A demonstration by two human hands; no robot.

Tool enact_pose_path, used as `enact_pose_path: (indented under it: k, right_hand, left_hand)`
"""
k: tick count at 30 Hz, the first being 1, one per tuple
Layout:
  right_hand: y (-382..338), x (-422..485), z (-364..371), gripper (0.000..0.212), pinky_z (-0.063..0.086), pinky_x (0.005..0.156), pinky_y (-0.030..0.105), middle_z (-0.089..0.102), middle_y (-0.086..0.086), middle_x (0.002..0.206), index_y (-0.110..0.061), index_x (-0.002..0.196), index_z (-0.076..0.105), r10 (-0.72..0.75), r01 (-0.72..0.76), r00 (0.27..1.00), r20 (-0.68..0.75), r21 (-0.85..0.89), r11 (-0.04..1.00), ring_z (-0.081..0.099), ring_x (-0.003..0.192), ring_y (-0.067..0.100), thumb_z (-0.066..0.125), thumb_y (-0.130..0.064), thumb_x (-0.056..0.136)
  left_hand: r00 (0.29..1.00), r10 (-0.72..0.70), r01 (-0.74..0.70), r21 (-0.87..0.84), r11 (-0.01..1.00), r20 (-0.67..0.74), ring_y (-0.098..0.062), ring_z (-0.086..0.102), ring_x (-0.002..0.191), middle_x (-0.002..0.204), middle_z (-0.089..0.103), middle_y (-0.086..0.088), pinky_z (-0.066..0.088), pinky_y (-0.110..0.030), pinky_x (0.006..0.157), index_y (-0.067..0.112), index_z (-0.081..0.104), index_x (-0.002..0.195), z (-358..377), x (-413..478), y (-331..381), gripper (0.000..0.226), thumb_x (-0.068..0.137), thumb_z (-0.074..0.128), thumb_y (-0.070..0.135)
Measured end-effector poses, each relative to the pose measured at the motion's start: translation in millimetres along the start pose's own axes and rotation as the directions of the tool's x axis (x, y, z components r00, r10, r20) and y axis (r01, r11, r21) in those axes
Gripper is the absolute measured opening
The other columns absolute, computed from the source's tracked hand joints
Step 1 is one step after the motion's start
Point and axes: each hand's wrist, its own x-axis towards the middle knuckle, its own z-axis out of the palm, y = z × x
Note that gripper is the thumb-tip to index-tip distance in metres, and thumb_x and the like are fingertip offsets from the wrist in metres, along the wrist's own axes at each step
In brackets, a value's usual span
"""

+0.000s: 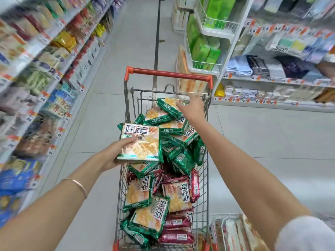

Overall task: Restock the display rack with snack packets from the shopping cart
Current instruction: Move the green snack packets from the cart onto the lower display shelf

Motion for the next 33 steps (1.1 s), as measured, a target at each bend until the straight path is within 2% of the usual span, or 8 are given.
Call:
enact_pose_path:
  k: [7,12,17,21,24,27,30,33]
  right_hand:
    - [15,10,29,0.021,0.058,0.07,0.037,0.064,0.008,0.078,-0.002,0.088,0.068,-0.115,0.133,0.991,0.067,-0.491,0.861,0.063,0.072,0.026,0.05,0.008,0.09]
    - [12,-13,-20,0.022,0.051,0.07,0.036,0.067,0.014,0.085,0.0,0.083,0.067,-0.375,0.329,0.924,-0.075,-0.341,0.88,0.063,0.08,0.031,0.049,0.004,0.094]
    - [2,-90,-63,0.02,0.051,0.094,0.03,0.071,0.019,0.104,0.006,0.104,0.07,-0.739,0.716,0.658,-0.141,-0.187,0.673,0.065,0.098,0.026,0.054,-0.003,0.095]
    - [19,-119,-66,0.029,0.048,0.1,0.019,0.07,0.002,0.116,-0.005,0.116,0.069,-0.769,0.771,0.632,0.099,-0.187,0.609,0.065,0.107,0.008,0.047,-0.015,0.099]
    - [30,-133,-54,0.035,0.036,0.1,0.006,0.063,-0.008,0.127,-0.017,0.128,0.064,-0.714,0.746,0.664,0.221,-0.131,0.653,0.052,0.12,-0.007,0.041,-0.019,0.102]
    - [48,-131,-32,0.031,0.054,0.095,0.032,0.066,0.015,0.125,-0.004,0.12,0.061,-0.824,0.848,0.529,0.203,-0.162,0.504,0.065,0.113,0.024,0.052,-0.003,0.091]
    - [50,-109,-20,0.032,0.048,0.102,0.035,0.064,0.006,0.13,-0.01,0.128,0.061,-0.608,0.616,0.788,0.102,-0.112,0.78,0.061,0.119,0.021,0.056,-0.019,0.098]
    - [55,-72,-1,0.043,0.052,0.086,0.035,0.072,0.01,0.099,-0.006,0.106,0.07,-0.102,0.112,0.993,0.064,-0.176,0.978,0.066,0.094,0.024,0.057,-0.045,0.096]
  left_hand:
    - [0.986,-0.029,0.007,-0.133,0.991,-0.162,-0.019,0.072,0.075,0.086,0.078,-0.008,0.06,-0.036,0.074,0.015,0.067,0.098,-28,-18,3,0.04,0.092,0.058,0.054]
    - [0.983,-0.049,0.024,-0.144,0.989,-0.176,-0.023,0.07,0.08,0.076,0.077,-0.008,0.058,-0.037,0.076,0.015,0.065,0.098,-25,-18,9,0.053,0.091,0.049,0.065]
    - [0.988,-0.131,0.118,-0.164,0.979,-0.076,-0.027,0.075,0.067,0.086,0.076,-0.017,0.063,-0.035,0.065,0.007,0.064,0.095,-8,-23,22,0.074,0.084,0.044,0.077]
    - [0.982,-0.171,0.183,-0.193,0.964,0.079,-0.034,0.074,0.085,0.108,0.072,-0.021,0.062,-0.04,0.066,0.004,0.069,0.091,5,-25,27,0.092,0.061,0.046,0.088]
    - [0.96,-0.21,0.237,-0.139,0.961,0.187,-0.04,0.071,0.098,0.116,0.069,-0.025,0.061,-0.049,0.077,0.003,0.068,0.107,9,-32,20,0.085,0.062,0.064,0.075]
    - [0.951,-0.191,0.231,-0.148,0.962,0.241,-0.043,0.068,0.102,0.118,0.068,-0.026,0.058,-0.056,0.082,0.005,0.053,0.13,4,-35,8,0.11,0.035,0.101,0.034]
    - [0.975,-0.136,0.17,-0.189,0.967,0.178,-0.035,0.074,0.085,0.1,0.074,-0.021,0.061,-0.052,0.078,0.005,0.059,0.115,-3,-31,-1,0.109,0.017,0.101,0.028]
    - [0.996,-0.083,0.086,-0.185,0.979,0.023,-0.028,0.074,0.078,0.088,0.077,-0.016,0.059,-0.043,0.083,0.008,0.061,0.106,-9,-32,-4,0.063,0.054,0.088,0.03]
